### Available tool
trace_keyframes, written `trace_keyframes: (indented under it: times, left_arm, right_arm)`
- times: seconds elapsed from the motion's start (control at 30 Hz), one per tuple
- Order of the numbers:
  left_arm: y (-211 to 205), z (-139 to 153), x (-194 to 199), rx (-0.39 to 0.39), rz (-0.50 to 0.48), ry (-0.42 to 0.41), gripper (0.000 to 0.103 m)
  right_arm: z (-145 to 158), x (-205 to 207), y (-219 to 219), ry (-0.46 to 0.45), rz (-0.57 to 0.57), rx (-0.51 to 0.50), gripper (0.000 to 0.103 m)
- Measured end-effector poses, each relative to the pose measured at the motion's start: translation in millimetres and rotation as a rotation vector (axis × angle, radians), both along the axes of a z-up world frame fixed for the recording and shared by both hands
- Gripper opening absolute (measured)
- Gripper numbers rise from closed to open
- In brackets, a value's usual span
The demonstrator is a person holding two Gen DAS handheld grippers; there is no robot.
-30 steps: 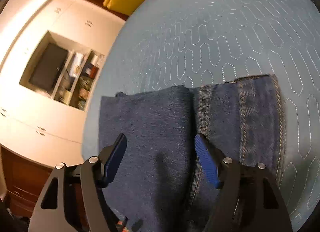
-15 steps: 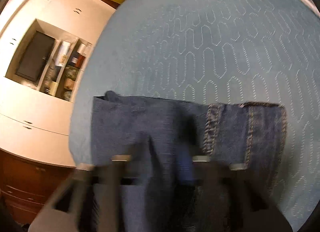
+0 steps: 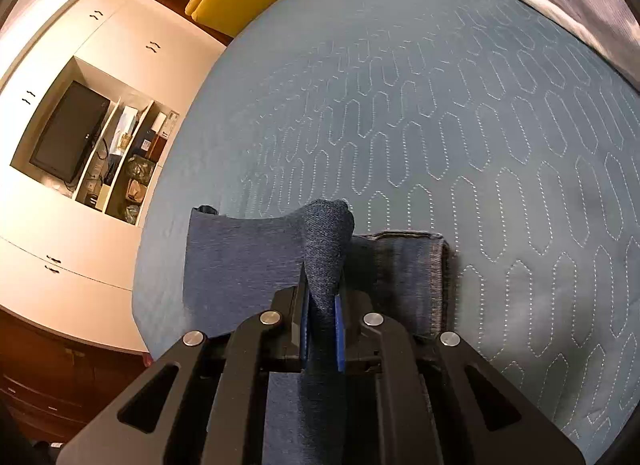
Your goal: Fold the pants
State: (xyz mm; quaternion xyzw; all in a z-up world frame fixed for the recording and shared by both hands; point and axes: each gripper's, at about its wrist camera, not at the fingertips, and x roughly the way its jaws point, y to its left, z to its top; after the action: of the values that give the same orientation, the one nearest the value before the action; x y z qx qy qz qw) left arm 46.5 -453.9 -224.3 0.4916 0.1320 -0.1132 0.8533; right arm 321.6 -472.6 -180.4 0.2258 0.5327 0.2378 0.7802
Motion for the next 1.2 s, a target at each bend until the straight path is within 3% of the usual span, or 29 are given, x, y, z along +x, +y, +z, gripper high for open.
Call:
trace_keyframes:
  times: [0.37, 0.43, 0.5, 0.53, 0.57, 0.63, 0.73, 0.8, 0.87, 1.0, 1.07, 1.13, 1.2]
  left_arm:
    - [0, -21, 3, 0.045, -0.024, 0.040, 0.012]
    - [1, -16, 5, 0.017, -0.022, 0.037, 0.019]
    - [10, -2, 6, -0.041, -0.007, 0.021, 0.055]
    - [17, 7, 4, -0.082, -0.012, 0.020, 0.063]
    - [26, 17, 0, -0.136, -0.039, 0.051, 0.069]
    - [46, 39, -9, -0.219, -0.072, 0.101, 0.070]
    - [102, 86, -10, -0.442, -0.048, 0.190, 0.070]
    - [149, 118, 12, -0.621, 0.009, 0.226, 0.070]
    - [185, 136, 46, -0.767, 0.049, 0.274, 0.070]
    - [204, 137, 147, -0.820, 0.033, 0.492, 0.064]
    - [198, 121, 194, -0.851, 0.062, 0.677, 0.056]
    - [184, 110, 217, -0.860, 0.043, 0.781, 0.049]
    - [150, 93, 238, -0.764, -0.006, 0.864, 0.043]
  right_arm:
    - [-26, -9, -16, -0.012, -0.025, 0.020, 0.009]
    - [-30, -10, -14, -0.016, -0.039, 0.001, 0.010]
    - [-30, -13, -12, -0.019, -0.054, -0.020, 0.010]
    - [-27, -14, -10, -0.025, -0.057, -0.038, 0.011]
    - [-25, -15, -10, -0.029, -0.060, -0.048, 0.013]
    - [-13, -18, -9, -0.042, -0.087, -0.070, 0.020]
    - [9, -29, -10, -0.105, -0.154, -0.150, 0.026]
    - [32, -47, -12, -0.185, -0.211, -0.241, 0.035]
    - [49, -69, -5, -0.233, -0.258, -0.345, 0.037]
    - [57, -124, 49, -0.343, -0.261, -0.493, 0.059]
    - [46, -139, 71, -0.355, -0.250, -0.516, 0.059]
    - [24, -147, 87, -0.323, -0.252, -0.559, 0.059]
    - [1, -145, 88, -0.260, -0.271, -0.573, 0.059]
